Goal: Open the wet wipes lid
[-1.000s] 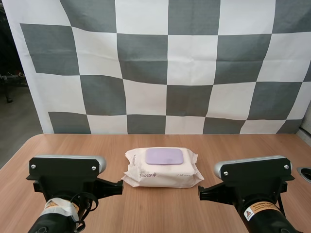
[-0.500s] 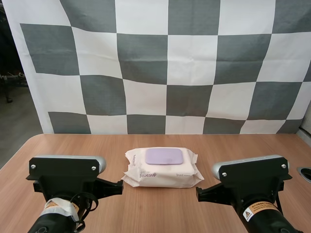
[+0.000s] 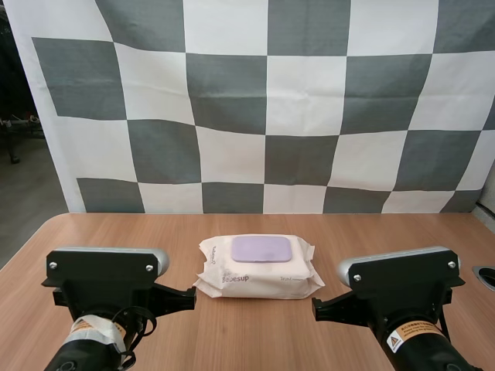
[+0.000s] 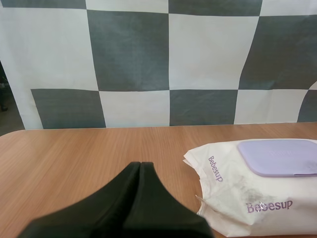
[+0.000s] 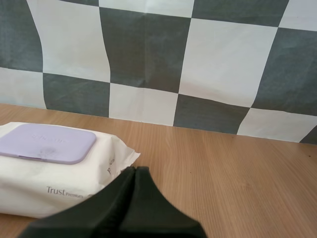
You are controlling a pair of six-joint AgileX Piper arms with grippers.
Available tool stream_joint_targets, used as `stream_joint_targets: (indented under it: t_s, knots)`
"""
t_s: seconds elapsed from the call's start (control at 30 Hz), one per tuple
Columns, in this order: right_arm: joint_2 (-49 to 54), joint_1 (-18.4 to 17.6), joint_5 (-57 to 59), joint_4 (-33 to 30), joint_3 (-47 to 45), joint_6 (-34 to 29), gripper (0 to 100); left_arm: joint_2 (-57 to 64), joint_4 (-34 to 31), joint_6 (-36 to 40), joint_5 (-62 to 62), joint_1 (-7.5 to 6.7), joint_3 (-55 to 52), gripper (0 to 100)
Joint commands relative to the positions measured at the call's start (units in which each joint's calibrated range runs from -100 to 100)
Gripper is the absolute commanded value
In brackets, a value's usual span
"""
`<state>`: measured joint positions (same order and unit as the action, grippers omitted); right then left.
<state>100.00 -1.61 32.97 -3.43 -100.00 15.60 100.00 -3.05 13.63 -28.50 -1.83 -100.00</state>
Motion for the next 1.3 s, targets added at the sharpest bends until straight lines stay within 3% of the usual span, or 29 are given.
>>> stream_joint_targets:
  t_s: [0.0, 0.33, 0.47, 0.6, 0.67, 0.77, 0.87, 0.97, 1.03, 1.27]
  knots:
    - [0.0, -0.05, -0.16, 0.07, 0.0, 0.07, 0, 0.0, -0.04, 0.0, -0.07, 0.0, 0.0, 0]
    - [0.0, -0.05, -0.16, 0.07, 0.0, 0.07, 0, 0.0, -0.04, 0.0, -0.07, 0.0, 0.0, 0]
    - [0.0, -0.05, -0.16, 0.07, 0.0, 0.07, 0, 0.0, 5.24, 0.0, -0.07, 0.0, 0.0, 0]
    - [0.0, -0.05, -0.16, 0.07, 0.0, 0.07, 0, 0.0, 5.67, 0.0, 3.36, 0.0, 0.0, 0]
    - [0.0, -0.05, -0.16, 0.07, 0.0, 0.07, 0, 0.0, 5.07, 0.0, 10.7, 0.0, 0.0, 0]
    - [0.0, -0.05, -0.16, 0.07, 0.0, 0.07, 0, 0.0, 0.43, 0.0, 36.35, 0.0, 0.0, 0]
    - [0.0, -0.05, -0.16, 0.07, 0.0, 0.07, 0, 0.0, -2.47, 0.0, 76.22, 0.0, 0.0, 0]
    - [0.0, -0.05, -0.16, 0.07, 0.0, 0.07, 0, 0.0, -2.34, 0.0, 101.44, 0.0, 0.0, 0]
    - [0.0, -0.05, -0.16, 0.07, 0.0, 0.07, 0, 0.0, -3.35, -0.11, 109.14, 0.0, 0.0, 0]
    - [0.0, -0.05, -0.16, 0.07, 0.0, 0.07, 0, 0.0, -3.3, -5.58, 109.33, 0.0, 0.0, 0]
